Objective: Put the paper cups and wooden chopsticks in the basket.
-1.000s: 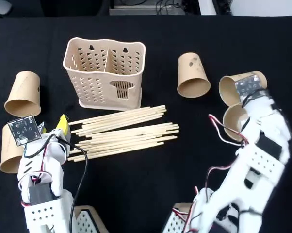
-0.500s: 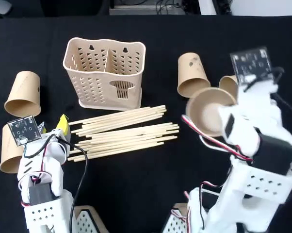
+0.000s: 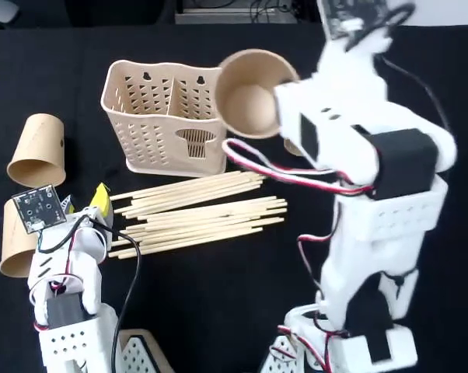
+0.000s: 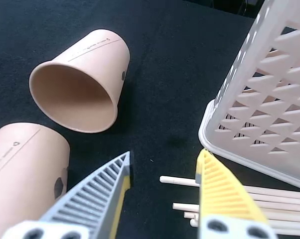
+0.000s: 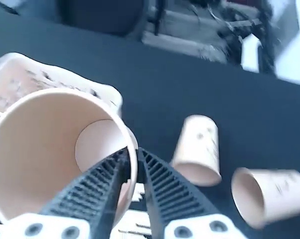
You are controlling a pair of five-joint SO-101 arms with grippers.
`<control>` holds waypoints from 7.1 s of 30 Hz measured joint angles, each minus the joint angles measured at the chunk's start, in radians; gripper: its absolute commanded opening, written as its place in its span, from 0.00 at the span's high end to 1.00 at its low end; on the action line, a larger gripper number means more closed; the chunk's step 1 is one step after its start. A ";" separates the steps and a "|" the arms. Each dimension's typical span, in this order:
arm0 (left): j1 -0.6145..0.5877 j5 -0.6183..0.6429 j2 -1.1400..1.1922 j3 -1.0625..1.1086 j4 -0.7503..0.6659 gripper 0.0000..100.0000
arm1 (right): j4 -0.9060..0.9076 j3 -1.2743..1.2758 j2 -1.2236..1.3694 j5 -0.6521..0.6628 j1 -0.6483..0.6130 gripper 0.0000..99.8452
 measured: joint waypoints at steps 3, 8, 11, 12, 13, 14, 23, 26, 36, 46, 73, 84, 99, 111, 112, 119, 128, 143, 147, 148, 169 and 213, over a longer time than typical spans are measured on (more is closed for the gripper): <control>0.000 0.000 0.000 0.000 0.000 0.78 | 0.000 -0.077 0.055 0.000 -0.078 0.99; 0.000 0.000 0.000 0.000 0.000 0.78 | -0.012 -0.143 0.212 0.000 -0.101 0.99; 0.000 0.000 0.000 0.000 0.000 0.78 | -0.018 -0.203 0.301 0.000 -0.118 0.99; 0.000 0.000 0.000 0.000 0.000 0.78 | -0.018 -0.224 0.327 0.000 -0.123 0.99; 0.000 0.000 0.000 0.000 0.000 0.78 | -0.020 -0.247 0.348 0.000 -0.124 0.99; 0.000 0.000 0.000 0.000 0.000 0.78 | -0.020 -0.272 0.368 0.000 -0.126 0.99; 0.000 0.000 0.000 0.000 0.000 0.78 | -0.025 -0.471 0.465 0.000 -0.127 0.99; 0.000 0.000 0.000 0.000 0.000 0.78 | -0.048 -0.486 0.482 0.000 -0.127 0.99; 0.000 0.000 0.000 0.000 0.000 0.78 | -0.058 -0.489 0.681 0.000 -0.127 0.99; 0.000 0.000 0.000 0.000 0.000 0.78 | -0.049 -0.489 0.761 0.000 -0.127 0.81; 0.000 0.000 0.000 0.000 0.000 0.78 | 0.000 0.031 -0.043 0.288 -0.025 0.71; 0.000 0.000 0.000 0.000 0.000 0.78 | -0.476 1.126 -0.311 0.839 0.545 0.71; 0.000 0.000 0.000 0.000 0.000 0.78 | -1.396 1.889 -0.413 0.904 0.713 0.71; 0.000 0.000 0.000 0.000 0.000 0.78 | -1.666 1.987 -0.419 0.816 0.701 0.71; 0.000 0.000 0.000 0.000 0.000 0.78 | -1.666 1.984 -0.417 0.807 0.695 0.71; 0.000 0.000 0.000 0.000 0.002 0.78 | -1.666 1.748 -0.117 0.767 0.686 0.71; 0.000 0.000 0.000 0.000 0.015 0.78 | -1.718 1.587 0.124 0.766 0.733 0.99; 0.000 0.000 0.000 0.000 0.015 0.78 | -1.631 1.738 -0.259 0.706 0.735 0.99; 0.000 0.000 0.000 0.000 0.015 0.78 | -1.381 1.695 -0.437 0.641 0.743 0.99; 0.000 0.000 0.000 0.000 0.015 0.78 | -1.327 1.677 -0.471 0.635 0.743 0.98; 0.000 0.000 0.000 0.000 0.015 0.78 | -1.757 1.602 0.095 0.692 0.674 0.73; 0.000 0.000 0.000 0.000 0.015 0.78 | -0.238 0.509 -0.465 0.127 0.364 0.99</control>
